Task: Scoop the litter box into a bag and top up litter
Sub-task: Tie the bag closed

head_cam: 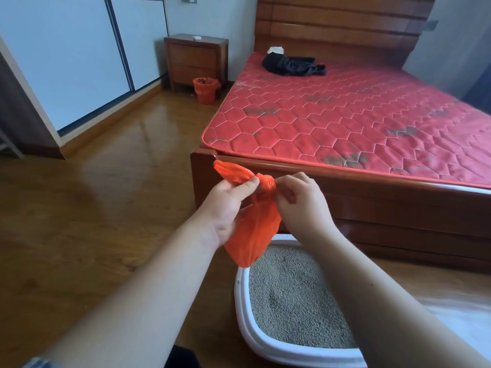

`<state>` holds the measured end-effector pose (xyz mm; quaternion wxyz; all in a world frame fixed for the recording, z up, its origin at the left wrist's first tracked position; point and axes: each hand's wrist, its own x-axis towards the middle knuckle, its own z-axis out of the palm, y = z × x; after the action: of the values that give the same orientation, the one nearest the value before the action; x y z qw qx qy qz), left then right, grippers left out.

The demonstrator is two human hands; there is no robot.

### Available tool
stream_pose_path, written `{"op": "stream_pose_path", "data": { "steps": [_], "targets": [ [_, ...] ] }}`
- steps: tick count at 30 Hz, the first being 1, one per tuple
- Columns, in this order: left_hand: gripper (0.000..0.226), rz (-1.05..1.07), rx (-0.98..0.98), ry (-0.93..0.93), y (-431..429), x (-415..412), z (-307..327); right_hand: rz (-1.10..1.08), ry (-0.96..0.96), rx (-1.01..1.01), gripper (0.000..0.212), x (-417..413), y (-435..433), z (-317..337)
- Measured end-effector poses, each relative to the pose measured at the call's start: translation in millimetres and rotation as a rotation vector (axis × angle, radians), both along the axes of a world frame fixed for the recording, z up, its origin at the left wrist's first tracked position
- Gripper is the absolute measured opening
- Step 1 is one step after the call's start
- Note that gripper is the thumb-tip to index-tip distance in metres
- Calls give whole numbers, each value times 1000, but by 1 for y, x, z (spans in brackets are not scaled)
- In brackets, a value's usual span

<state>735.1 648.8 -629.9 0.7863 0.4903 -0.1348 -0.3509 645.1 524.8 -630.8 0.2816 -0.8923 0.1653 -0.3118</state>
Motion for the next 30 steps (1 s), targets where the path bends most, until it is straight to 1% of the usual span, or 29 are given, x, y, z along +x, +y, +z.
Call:
{"op": "stream_pose_path", "data": {
  "steps": [2, 4, 5, 8, 11, 13, 14, 16, 18, 20, 22, 25, 28, 30],
  "targets": [
    [19, 28, 1, -18, 1, 3, 0, 86, 49, 70, 21, -1, 1, -2],
    [17, 65, 68, -103, 2, 6, -1, 139, 109, 162, 11, -1, 5, -1],
    [19, 71, 109, -161, 1, 7, -3, 137, 135, 189, 9, -1, 7, 0],
    [25, 10, 147, -276, 2, 3, -4, 78, 153, 251, 15, 0, 7, 3],
    [20, -38, 181, -310, 3, 1, 0, 60, 173, 375, 13, -2, -2, 4],
    [24, -16, 227, -328, 5, 0, 1, 106, 223, 501, 18, -3, -4, 6],
    [27, 8, 263, -371, 4, 1, 0, 132, 260, 580, 22, -3, -5, 7],
    [29, 41, 342, -497, 2, 2, -5, 198, 347, 709, 21, -5, -5, 9],
    [28, 43, 400, -565, 2, 2, -9, 237, 435, 766, 24, -8, -5, 12],
    [29, 50, 439, -564, 2, 2, -12, 261, 492, 875, 29, -12, -5, 14],
    [31, 28, 419, -503, 3, 1, -12, 331, 521, 1016, 34, -16, -7, 17],
    [32, -38, 364, -366, 4, -2, -10, 439, 596, 1123, 28, -21, -11, 25],
    [29, -61, 310, -356, 2, -3, -10, 352, 583, 1194, 24, -18, -15, 23],
    [27, -85, 318, -377, 1, -5, -10, 278, 585, 1185, 18, -16, -13, 19]
  ]
}}
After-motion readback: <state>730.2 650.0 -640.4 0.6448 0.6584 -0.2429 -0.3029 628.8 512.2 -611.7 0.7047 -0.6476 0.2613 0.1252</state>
